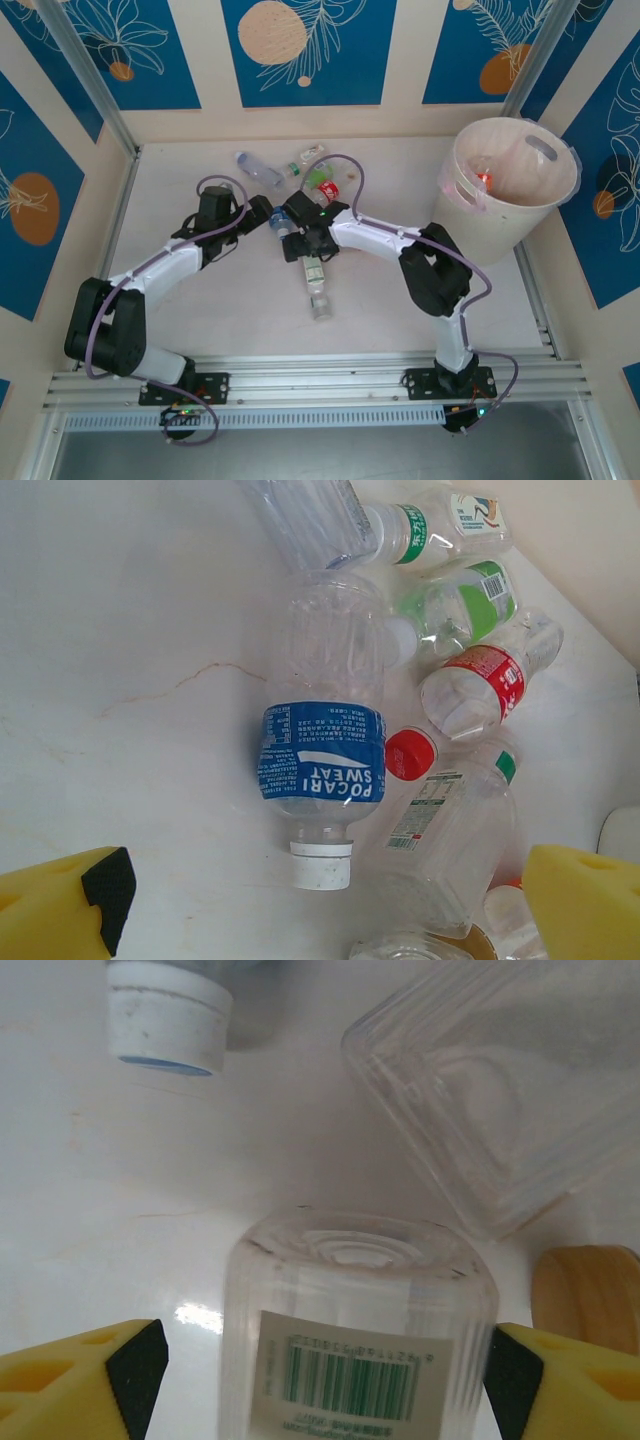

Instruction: Put the plastic bottles in the bin

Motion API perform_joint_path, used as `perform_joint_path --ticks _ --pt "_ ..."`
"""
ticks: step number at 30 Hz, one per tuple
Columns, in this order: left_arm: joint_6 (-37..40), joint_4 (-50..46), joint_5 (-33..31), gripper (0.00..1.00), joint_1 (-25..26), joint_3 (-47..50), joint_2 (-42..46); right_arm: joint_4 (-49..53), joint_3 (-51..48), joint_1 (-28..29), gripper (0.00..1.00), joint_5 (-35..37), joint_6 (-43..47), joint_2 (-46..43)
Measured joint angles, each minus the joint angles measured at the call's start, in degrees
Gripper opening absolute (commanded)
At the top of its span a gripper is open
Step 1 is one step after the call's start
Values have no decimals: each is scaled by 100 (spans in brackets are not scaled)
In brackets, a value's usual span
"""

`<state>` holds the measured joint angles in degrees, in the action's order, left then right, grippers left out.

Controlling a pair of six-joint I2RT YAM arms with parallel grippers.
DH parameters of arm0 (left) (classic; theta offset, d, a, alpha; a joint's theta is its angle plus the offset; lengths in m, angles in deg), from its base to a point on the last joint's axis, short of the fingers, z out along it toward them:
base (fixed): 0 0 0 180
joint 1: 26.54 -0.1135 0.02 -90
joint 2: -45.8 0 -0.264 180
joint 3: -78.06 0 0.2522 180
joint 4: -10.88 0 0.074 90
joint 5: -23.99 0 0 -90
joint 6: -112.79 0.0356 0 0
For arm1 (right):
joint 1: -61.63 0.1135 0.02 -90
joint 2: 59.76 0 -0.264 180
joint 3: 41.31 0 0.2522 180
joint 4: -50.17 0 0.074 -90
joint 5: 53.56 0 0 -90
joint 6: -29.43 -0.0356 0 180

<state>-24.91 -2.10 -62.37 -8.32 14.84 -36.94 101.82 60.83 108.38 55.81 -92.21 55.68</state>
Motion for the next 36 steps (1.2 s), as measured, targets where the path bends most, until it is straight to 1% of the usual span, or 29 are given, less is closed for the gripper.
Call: perform_joint_path --ticks 1,6,8,10,14,21,24,27,31,36 --pt "0 -2 0 100 -4 0 -2 37 59 11 83 24 13 92" --pt "0 -42 0 100 -24 -13 -59 90 164 33 63 146 118 402" --pt "2 -127 -2 100 -35 -68 -107 61 157 39 57 186 142 374" --pt "4 -212 -4 100 -48 -136 -151 -122 26 39 54 219 229 214" --pt "2 -286 -4 100 -61 -214 -177 -442 -466 39 52 299 509 -616" --pt "-37 -330 37 100 -98 -245 -310 -1276 -1172 -74 49 520 1215 -2754" --pt "-52 -330 103 100 -107 -282 -417 -1611 -1351 -393 46 507 1434 -3517" --pt "-92 -319 197 100 -118 -291 -501 -1849 -1443 -844 45 439 1587 -4024" --pt "-149 -321 299 100 -118 -291 -557 -2146 -1491 -1482 45 350 1805 -4465" --pt "-151 -299 365 100 -120 -291 -557 -2577 -1491 -2308 45 2 1937 -4815"
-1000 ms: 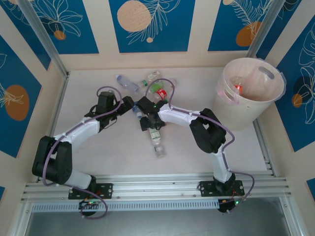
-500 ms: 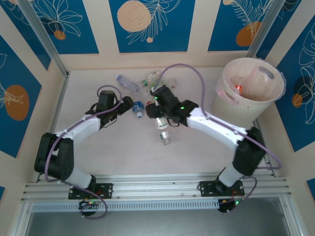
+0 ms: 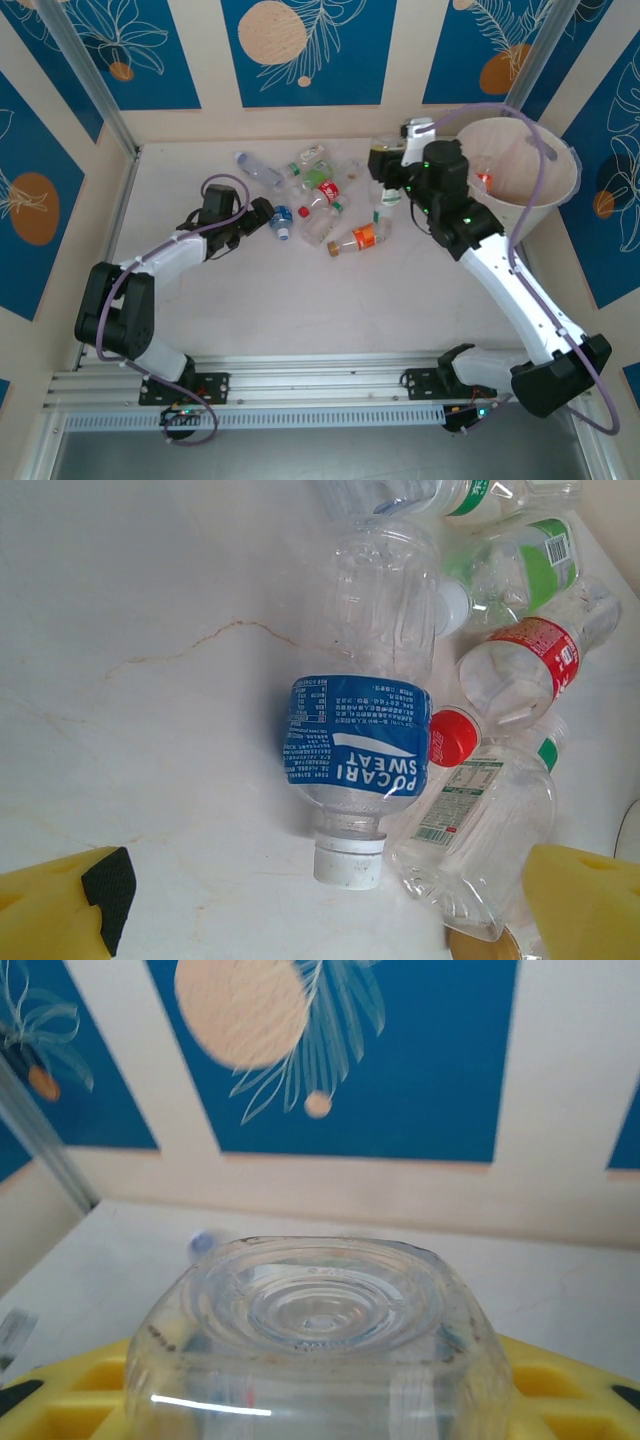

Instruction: Put the plastic bottles in the bin

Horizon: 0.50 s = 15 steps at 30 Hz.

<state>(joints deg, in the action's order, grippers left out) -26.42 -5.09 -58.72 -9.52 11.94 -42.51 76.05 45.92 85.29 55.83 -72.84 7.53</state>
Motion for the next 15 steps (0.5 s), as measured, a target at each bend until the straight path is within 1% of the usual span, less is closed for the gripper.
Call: perform_joint_path --ticks 3,7,10,15 --pt "-2 2 24 100 0 0 0 -385 0 -455 45 -157 55 -214" --pt "-44 4 103 100 -2 0 0 -1043 0 -938 45 -155 144 -455" --pt "-46 7 173 100 -2 0 0 -1547 0 -1416 45 -114 140 -570" --pt "-81 15 221 100 -2 0 0 -1943 7 -2284 45 -26 -79 -597"
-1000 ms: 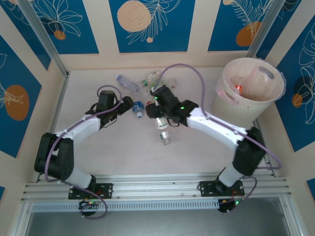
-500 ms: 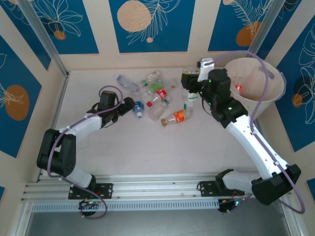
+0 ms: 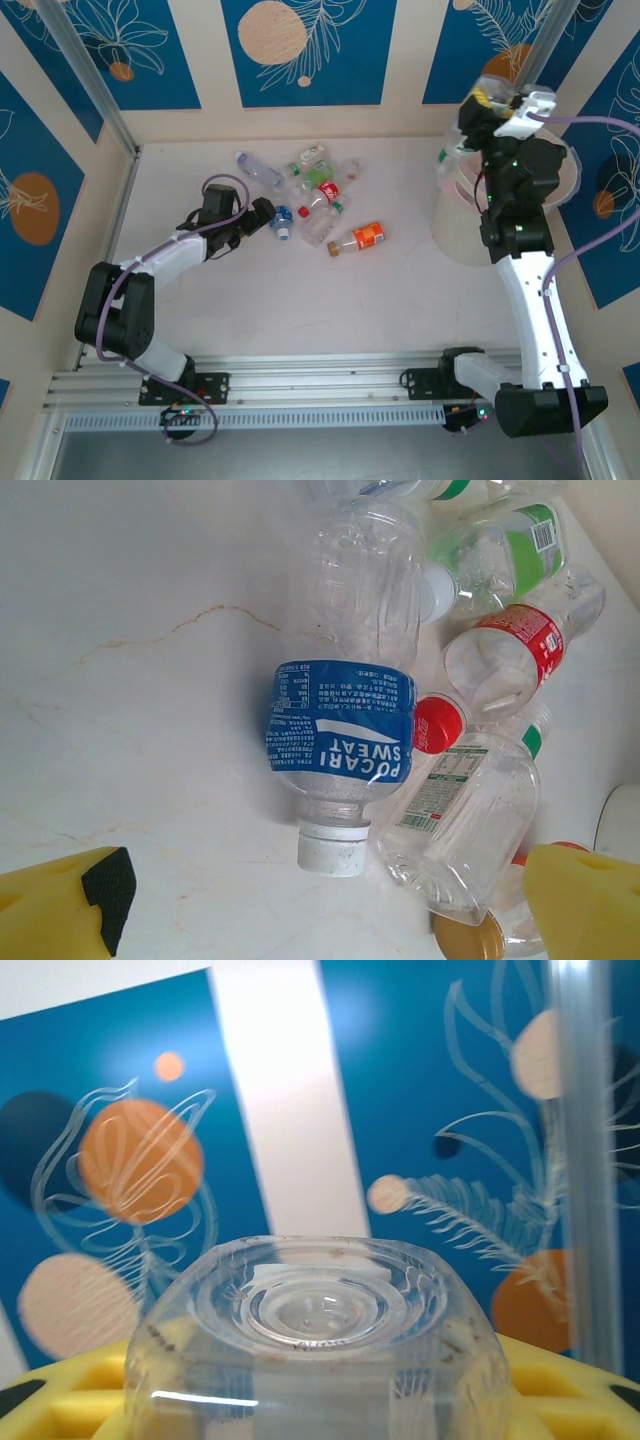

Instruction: Put the plastic bottles in the bin

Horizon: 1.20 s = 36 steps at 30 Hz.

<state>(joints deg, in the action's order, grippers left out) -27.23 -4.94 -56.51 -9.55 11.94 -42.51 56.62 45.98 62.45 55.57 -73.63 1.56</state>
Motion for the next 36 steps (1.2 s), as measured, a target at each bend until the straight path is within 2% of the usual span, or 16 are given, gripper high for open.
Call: perform_joint_path --ticks 9,18,23,31,36 --pt "-116 170 90 100 -2 2 0 -879 -295 -990 45 22 24 7" --pt "-269 341 229 100 -2 24 -7 -1410 -933 -1193 46 -118 557 186" --pt "-310 363 251 100 -2 72 -7 -1008 -1130 -1248 48 -254 634 111" --pt "-313 378 256 100 -2 74 -7 282 -1167 -1663 49 -876 671 103" --pt "-350 387 254 100 -2 101 -9 697 -1174 -2057 51 -1178 605 149"
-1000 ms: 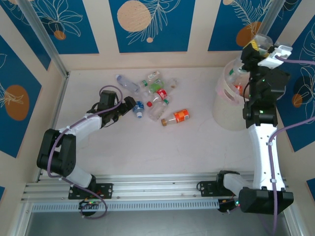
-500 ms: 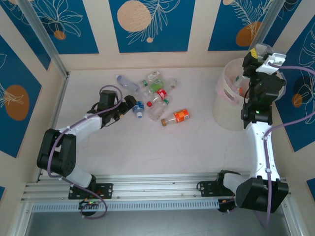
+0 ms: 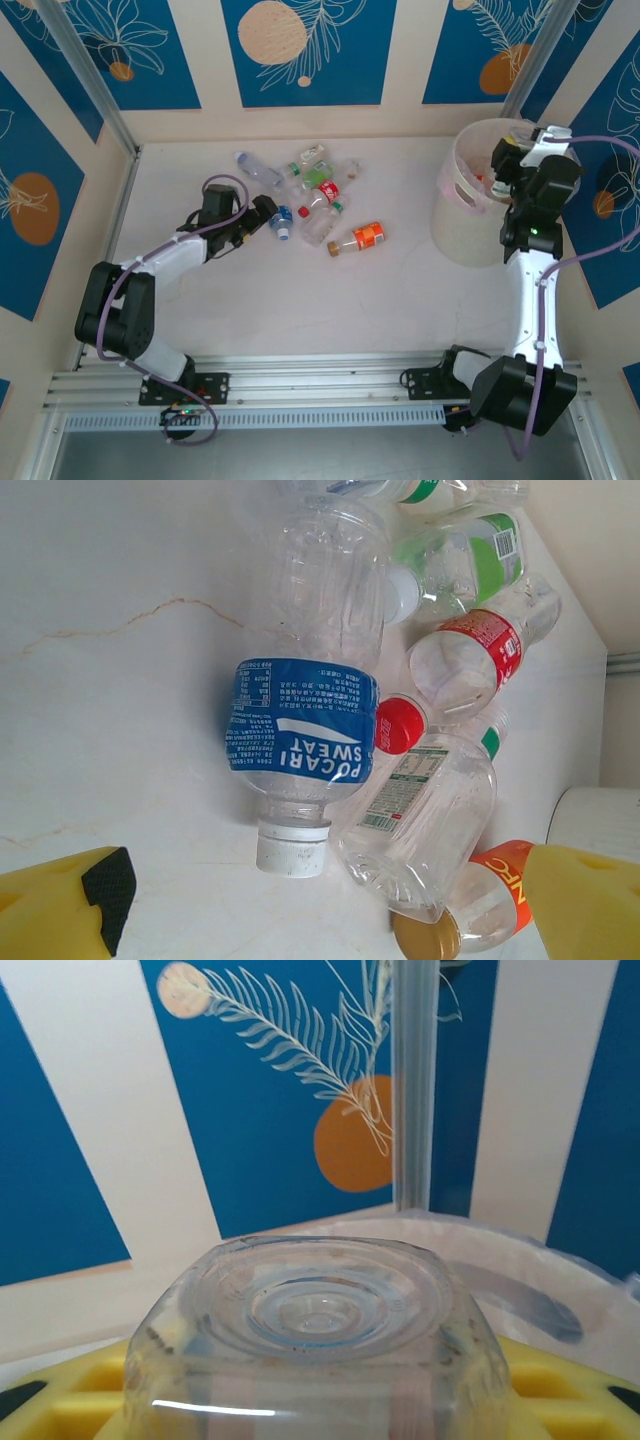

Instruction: Put the plastic bottles in the bin

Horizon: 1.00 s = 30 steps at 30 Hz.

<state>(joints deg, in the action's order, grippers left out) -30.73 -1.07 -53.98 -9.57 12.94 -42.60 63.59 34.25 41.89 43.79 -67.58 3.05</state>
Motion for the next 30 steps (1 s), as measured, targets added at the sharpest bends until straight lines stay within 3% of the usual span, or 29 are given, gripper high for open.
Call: perform_joint_path --ticks 4,11,14,30 --pt "-9 70 11 100 0 0 -87 -24 -269 -247 56 -527 -39 2" --pt "-17 70 70 100 0 0 -254 509 -450 -247 82 -1294 -160 168" --pt "-17 72 87 100 0 -2 -254 905 -140 -247 88 -1591 -249 258" --pt "-15 68 109 100 0 -4 -398 1467 535 -129 100 -2992 -868 267"
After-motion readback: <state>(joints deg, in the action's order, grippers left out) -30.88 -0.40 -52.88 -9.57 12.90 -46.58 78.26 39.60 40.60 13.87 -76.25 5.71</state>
